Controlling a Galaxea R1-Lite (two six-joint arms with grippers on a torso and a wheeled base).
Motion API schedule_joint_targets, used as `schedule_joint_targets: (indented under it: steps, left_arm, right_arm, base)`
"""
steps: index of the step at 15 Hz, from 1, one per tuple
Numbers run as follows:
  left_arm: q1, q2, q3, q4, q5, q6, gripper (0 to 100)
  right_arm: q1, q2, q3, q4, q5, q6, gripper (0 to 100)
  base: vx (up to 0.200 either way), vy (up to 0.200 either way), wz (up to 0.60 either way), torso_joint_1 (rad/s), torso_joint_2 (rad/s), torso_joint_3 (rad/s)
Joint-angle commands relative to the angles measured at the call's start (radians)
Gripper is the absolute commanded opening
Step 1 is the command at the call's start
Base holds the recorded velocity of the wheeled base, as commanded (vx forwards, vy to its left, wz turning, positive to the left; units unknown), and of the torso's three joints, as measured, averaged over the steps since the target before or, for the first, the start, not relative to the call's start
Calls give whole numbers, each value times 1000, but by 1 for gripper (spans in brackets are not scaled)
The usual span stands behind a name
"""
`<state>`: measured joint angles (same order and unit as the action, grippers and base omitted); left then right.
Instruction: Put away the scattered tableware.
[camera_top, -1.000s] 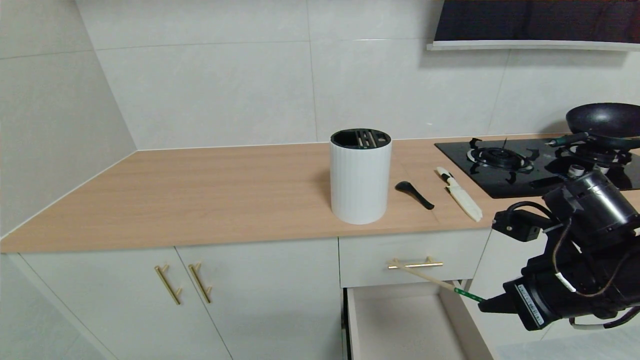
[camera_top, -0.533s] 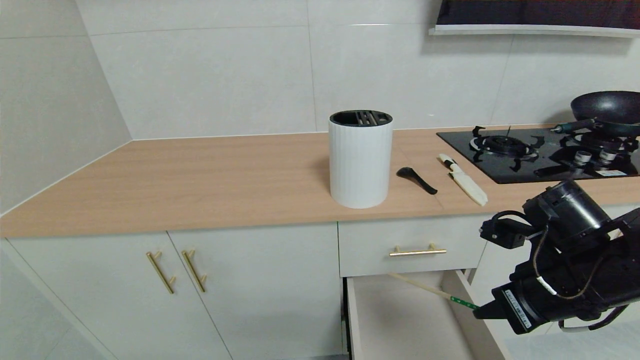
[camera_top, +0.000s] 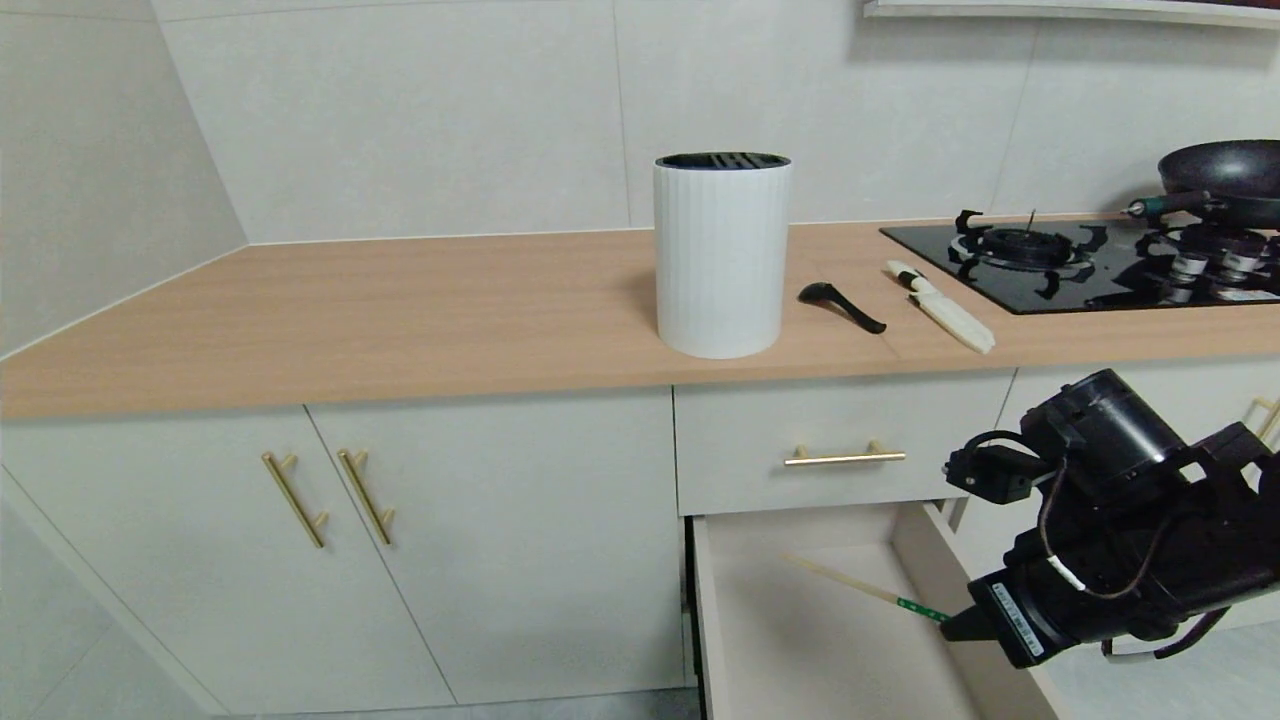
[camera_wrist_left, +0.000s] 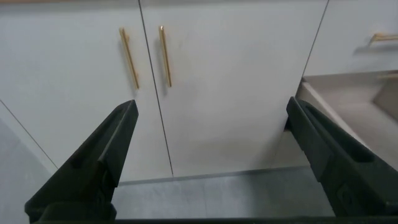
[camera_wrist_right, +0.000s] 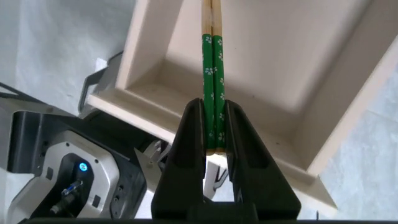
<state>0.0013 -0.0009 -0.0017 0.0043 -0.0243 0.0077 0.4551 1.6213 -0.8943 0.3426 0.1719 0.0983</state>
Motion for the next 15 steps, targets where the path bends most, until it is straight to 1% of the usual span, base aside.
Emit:
schedule_joint_targets:
  steps: [1, 6, 9, 13, 14, 15]
  left_arm:
    - [0, 1, 0, 0, 0, 0, 100]
    - [0, 1, 0, 0, 0, 0, 100]
    - [0, 1, 0, 0, 0, 0, 100]
    - [0, 1, 0, 0, 0, 0, 100]
    - [0, 1, 0, 0, 0, 0, 100]
    - [0, 1, 0, 0, 0, 0, 100]
  right_arm:
    - [0, 19, 0, 1, 0, 0, 0]
    - [0, 34, 1, -13, 0, 0, 0]
    - [0, 38, -2, -16, -2, 1, 0]
    - [0, 69, 0, -79, -8, 8, 0]
    - [0, 104, 0, -112, -32, 11, 0]
    - [0, 155, -12, -155, -63, 52, 0]
  base:
    - [0, 0, 0, -159, 461, 295]
    - [0, 0, 0, -136, 454, 315]
    - [0, 0, 0, -81, 416, 320]
    - [0, 0, 0, -19, 99, 61]
    - [0, 0, 0, 0, 0, 0]
    - [0, 0, 0, 0, 0, 0]
